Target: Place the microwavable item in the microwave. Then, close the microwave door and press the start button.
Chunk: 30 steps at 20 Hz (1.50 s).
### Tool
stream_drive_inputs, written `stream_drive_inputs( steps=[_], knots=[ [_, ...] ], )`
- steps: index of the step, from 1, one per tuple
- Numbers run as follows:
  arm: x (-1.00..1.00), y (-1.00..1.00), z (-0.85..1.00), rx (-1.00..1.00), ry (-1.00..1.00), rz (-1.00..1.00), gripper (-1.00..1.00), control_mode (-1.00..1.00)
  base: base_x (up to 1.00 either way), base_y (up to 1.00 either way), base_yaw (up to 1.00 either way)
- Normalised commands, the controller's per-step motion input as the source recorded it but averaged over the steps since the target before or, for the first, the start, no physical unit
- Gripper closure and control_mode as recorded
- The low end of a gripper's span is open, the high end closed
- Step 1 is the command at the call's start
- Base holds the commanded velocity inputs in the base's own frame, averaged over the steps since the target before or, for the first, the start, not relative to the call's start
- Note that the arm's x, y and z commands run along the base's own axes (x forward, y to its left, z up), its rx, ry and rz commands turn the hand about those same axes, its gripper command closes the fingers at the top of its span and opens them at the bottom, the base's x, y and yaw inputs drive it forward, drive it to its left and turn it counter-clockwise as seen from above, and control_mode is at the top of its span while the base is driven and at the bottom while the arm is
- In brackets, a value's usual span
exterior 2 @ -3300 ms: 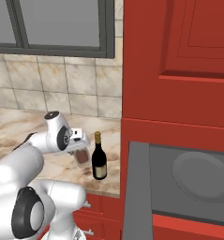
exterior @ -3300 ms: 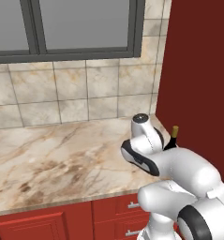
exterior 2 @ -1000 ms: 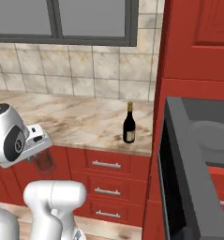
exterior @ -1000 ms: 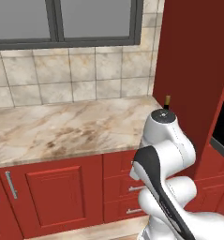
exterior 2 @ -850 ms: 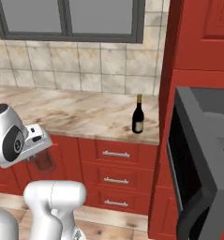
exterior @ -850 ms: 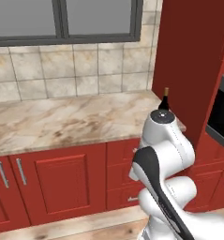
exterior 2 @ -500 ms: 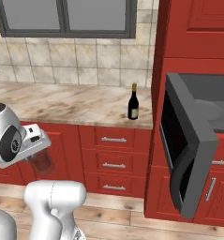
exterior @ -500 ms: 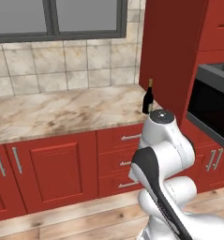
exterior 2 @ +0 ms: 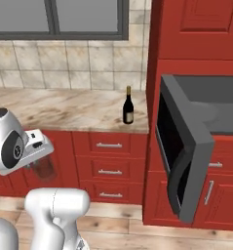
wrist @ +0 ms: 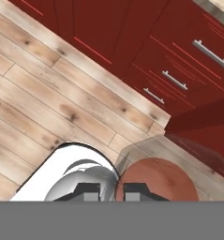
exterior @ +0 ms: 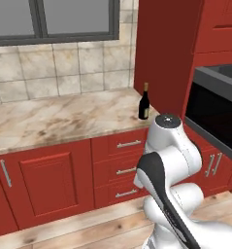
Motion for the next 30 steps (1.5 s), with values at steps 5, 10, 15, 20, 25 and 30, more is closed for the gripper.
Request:
stream_drive_inputs(
  steps=[5,10,15,20,25,30],
  knots=[
    [0.0,0.0,0.0,0.0,0.0,0.0,1.0,1.0,-0.04,-0.32,-0.4],
    [0.0,0.0,0.0,0.0,0.0,0.0,1.0,1.0,-0.02,0.11,-0.55],
    [0.0,0.0,0.0,0.0,0.0,0.0,1.0,1.0,0.0,0.34,-0.61],
    [0.0,0.0,0.0,0.0,0.0,0.0,1.0,1.0,-0.21,0.34,-0.68],
    [0.0,0.0,0.0,0.0,0.0,0.0,1.0,1.0,-0.74,0.28,-0.75],
    [0.0,0.0,0.0,0.0,0.0,0.0,1.0,1.0,-0.98,0.08,-0.75]
  ],
)
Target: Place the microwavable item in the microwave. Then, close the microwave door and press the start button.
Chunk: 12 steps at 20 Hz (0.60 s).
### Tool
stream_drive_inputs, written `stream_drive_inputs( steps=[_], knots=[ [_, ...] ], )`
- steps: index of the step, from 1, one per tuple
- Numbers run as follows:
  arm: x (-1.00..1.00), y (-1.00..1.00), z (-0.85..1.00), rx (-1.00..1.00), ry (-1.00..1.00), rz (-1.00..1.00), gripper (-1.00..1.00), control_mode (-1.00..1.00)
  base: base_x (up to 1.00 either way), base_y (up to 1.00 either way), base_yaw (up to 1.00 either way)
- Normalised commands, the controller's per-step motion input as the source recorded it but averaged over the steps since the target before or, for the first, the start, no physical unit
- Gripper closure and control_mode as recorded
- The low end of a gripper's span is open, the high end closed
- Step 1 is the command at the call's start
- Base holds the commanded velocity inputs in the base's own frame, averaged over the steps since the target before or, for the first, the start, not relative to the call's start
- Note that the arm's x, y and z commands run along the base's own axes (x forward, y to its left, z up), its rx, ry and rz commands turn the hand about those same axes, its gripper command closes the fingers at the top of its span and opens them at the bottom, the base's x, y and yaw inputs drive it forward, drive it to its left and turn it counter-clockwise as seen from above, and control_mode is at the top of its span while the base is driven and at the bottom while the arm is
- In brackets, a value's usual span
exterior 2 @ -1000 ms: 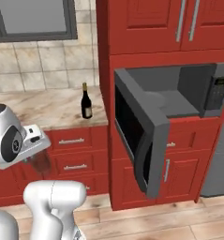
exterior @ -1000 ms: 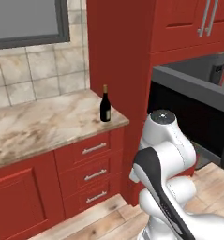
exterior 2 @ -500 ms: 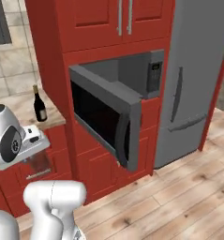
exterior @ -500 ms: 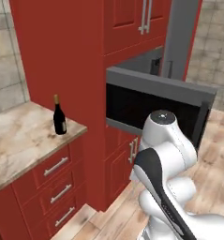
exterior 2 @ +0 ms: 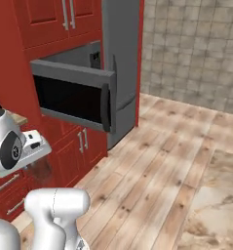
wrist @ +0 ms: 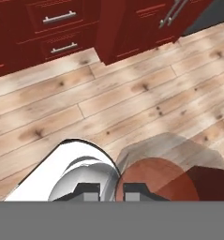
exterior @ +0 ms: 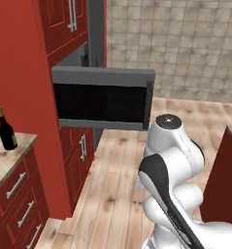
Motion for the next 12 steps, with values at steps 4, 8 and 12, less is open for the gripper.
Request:
stream_drive_inputs(
  steps=[4,8,12],
  knots=[
    [0.0,0.0,0.0,0.0,0.0,0.0,1.0,1.0,-0.76,0.0,-0.72],
    [0.0,0.0,0.0,0.0,0.0,0.0,1.0,1.0,-0.08,-0.21,-0.56],
    [0.11,-0.73,-0.01,0.12,-0.04,-0.13,1.0,-1.0,0.04,-0.18,-0.09]
  ],
)
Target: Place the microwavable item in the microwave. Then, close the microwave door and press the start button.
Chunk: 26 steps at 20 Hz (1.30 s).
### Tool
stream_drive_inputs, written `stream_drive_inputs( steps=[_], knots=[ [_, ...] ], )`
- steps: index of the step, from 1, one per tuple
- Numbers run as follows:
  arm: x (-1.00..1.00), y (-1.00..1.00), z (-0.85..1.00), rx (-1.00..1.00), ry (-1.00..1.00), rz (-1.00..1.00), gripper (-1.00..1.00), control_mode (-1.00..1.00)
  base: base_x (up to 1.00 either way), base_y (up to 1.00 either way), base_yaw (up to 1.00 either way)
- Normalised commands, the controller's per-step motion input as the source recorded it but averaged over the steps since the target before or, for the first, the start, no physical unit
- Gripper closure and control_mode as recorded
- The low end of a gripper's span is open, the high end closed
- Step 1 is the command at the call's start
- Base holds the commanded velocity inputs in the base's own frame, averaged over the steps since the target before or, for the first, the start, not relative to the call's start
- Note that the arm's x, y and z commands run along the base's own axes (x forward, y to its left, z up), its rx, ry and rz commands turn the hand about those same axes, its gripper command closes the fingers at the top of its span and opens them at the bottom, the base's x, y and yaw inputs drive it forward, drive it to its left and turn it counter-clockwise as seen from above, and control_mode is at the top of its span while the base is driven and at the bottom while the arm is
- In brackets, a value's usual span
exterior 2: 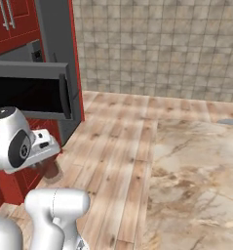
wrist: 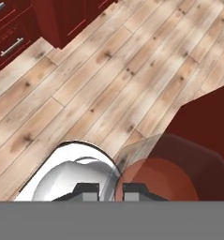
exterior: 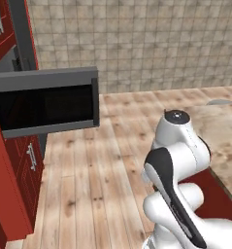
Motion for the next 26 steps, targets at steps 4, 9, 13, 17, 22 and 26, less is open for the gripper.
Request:
stream_drive_inputs(
  steps=[4,9,13,17,22,26],
  knots=[
    [0.03,-1.0,0.0,0.19,-0.11,-0.08,1.0,-1.0,0.0,0.0,0.0],
    [0.01,-0.75,-0.07,0.15,-0.13,-0.02,1.0,-1.0,0.0,0.0,0.0],
    [0.09,-0.14,-0.03,0.05,-0.13,0.0,1.0,-1.0,0.0,0.0,0.0],
    [0.09,0.0,-0.01,0.0,-0.03,0.0,1.0,1.0,0.42,-0.1,0.0],
    [0.0,0.0,0.0,0.0,0.0,0.0,1.0,1.0,0.82,-0.55,0.01],
    [0.0,0.0,0.0,0.0,0.0,0.0,1.0,1.0,0.81,-0.45,0.0]
  ],
)
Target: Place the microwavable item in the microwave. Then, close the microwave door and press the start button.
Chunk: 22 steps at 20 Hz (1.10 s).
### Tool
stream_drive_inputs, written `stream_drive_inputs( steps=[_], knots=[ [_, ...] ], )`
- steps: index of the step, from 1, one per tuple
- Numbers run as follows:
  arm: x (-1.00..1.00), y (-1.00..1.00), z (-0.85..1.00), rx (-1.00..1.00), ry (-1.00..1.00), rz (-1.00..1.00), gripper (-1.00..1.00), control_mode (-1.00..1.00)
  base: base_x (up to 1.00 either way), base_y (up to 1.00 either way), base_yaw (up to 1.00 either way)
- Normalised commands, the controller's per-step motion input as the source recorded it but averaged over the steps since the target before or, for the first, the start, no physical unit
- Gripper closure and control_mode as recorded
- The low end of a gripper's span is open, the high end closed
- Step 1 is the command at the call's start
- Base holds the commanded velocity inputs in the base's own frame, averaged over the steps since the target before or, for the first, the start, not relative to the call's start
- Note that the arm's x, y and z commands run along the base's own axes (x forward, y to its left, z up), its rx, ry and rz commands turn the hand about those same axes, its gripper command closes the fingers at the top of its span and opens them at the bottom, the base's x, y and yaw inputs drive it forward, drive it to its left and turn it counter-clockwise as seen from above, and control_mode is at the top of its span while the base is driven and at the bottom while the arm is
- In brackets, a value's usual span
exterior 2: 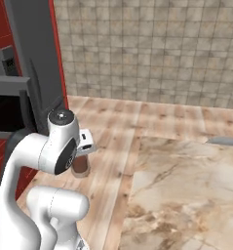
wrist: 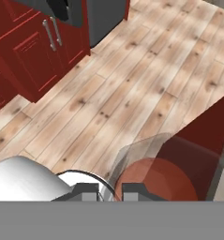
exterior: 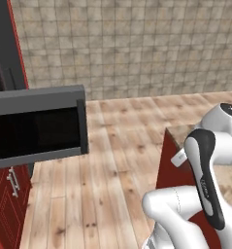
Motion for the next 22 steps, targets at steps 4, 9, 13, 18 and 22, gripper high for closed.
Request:
stream_drive_inputs(
  steps=[4,9,13,18,22],
  knots=[
    [0.0,0.0,0.0,0.0,0.0,0.0,1.0,1.0,0.77,-0.4,0.0],
    [0.0,0.0,0.0,0.0,0.0,0.0,1.0,1.0,0.97,-0.04,-0.04],
    [0.0,0.0,0.0,0.0,0.0,0.0,1.0,1.0,1.0,-0.01,-0.03],
    [0.0,0.0,0.0,0.0,0.0,0.0,1.0,1.0,0.99,-0.02,-0.01],
    [0.0,0.0,0.0,0.0,0.0,0.0,1.0,1.0,1.0,0.0,0.0]
  ],
)
